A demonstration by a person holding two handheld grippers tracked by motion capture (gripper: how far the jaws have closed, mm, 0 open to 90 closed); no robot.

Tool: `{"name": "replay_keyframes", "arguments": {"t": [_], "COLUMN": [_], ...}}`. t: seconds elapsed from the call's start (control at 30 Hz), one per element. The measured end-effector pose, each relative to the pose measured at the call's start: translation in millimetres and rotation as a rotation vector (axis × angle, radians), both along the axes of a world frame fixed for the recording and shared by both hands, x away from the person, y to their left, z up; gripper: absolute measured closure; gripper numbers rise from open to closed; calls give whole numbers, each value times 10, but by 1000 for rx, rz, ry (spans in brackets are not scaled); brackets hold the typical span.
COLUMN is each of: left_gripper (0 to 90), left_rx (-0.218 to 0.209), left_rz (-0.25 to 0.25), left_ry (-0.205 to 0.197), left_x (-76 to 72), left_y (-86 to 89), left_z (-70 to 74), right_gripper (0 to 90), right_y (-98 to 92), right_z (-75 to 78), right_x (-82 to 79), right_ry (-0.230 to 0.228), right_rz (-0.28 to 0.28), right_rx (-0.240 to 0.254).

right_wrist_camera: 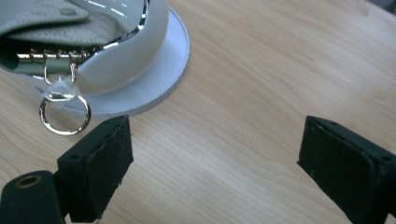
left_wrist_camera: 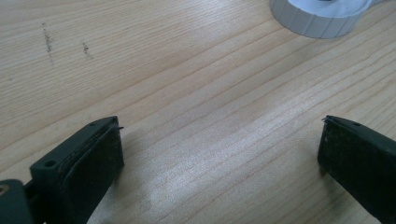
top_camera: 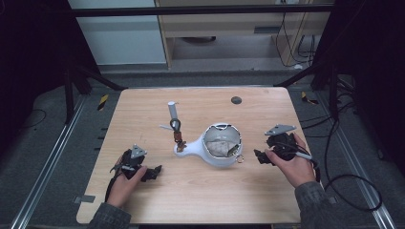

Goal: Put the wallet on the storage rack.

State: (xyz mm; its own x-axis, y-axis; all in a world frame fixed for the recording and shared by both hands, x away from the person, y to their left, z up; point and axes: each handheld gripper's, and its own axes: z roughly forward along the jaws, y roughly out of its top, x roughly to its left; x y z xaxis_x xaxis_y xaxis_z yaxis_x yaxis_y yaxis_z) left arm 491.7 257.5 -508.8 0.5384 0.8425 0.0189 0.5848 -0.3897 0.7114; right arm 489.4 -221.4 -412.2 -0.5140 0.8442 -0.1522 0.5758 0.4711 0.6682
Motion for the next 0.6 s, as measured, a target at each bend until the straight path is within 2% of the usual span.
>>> {"name": "replay_keyframes", "arguments": {"t": [0.17,0.47,0.6], "left_gripper": [0,0,0], "left_rx": [0,0,-1], "left_rz": [0,0,0], "left_ry": [0,0,0], "left_x": [0,0,0], "left_y": [0,0,0], "left_z": [0,0,0], "right_gripper": [99,97,97], "right_y": [-31,-129,-160], "right_z": [-110,-277,-336], "right_x": [-28,-54,-72], "right_ry": [23,36,38], "right_rz": [-14,-46,-53], "right_rx": [12,41,34]}}
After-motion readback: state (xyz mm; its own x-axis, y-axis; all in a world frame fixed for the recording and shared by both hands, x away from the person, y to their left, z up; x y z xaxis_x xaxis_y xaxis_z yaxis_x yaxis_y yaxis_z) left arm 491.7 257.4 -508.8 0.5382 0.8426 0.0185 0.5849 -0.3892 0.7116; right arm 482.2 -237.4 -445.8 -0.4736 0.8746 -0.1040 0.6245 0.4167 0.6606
